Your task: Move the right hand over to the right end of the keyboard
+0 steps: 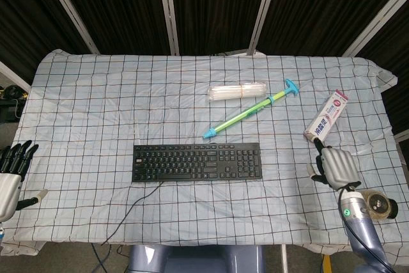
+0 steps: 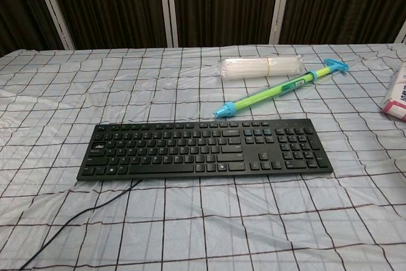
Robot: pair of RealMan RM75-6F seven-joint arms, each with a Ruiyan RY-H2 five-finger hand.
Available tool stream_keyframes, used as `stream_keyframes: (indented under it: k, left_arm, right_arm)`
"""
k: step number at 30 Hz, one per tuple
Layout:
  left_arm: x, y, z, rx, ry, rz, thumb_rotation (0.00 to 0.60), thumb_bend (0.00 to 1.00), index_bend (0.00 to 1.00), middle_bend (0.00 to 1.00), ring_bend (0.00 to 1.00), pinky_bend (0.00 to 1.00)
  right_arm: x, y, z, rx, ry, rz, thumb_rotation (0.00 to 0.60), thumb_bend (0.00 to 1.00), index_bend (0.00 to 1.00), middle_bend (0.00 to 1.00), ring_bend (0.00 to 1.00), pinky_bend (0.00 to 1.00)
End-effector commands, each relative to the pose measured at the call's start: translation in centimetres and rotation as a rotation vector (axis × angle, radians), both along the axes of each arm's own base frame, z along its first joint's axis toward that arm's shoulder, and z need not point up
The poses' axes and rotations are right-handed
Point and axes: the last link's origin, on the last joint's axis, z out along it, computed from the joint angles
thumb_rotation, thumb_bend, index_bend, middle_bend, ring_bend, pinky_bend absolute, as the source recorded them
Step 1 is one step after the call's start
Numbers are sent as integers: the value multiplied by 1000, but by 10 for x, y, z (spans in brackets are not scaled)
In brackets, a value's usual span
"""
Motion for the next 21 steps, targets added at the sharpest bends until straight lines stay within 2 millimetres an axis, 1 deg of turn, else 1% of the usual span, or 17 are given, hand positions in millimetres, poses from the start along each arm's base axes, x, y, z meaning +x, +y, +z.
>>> stream_keyframes:
  k: [1, 7, 13, 16, 21]
  left_arm:
    - [0, 0, 0, -5, 0, -3, 600, 80, 0, 0, 0, 0]
    - [1, 0, -1, -12, -3, -7, 600, 80, 0, 0, 0, 0]
    - [1, 1, -1, -14, -2, -9, 600, 79, 0, 0, 0, 0]
    - [1, 2, -1, -10, -1, -11, 600, 79, 0, 0, 0, 0]
    - [0, 2, 0, -8, -2, -8, 600, 79, 0, 0, 0, 0]
  right_arm:
    - [31, -17, -43, 116, -16, -42, 600, 479, 126, 851, 805, 613]
    - [41, -25, -70, 144, -24, -96, 600, 501, 128, 858, 811, 619]
    - [44, -21, -92, 191, -45, -137, 600, 501, 129, 858, 811, 619]
    - [45, -19, -101, 209, -49, -142, 600, 501, 129, 858, 811, 619]
    - [50, -20, -110, 215, -53, -140, 600, 504, 132, 858, 811, 619]
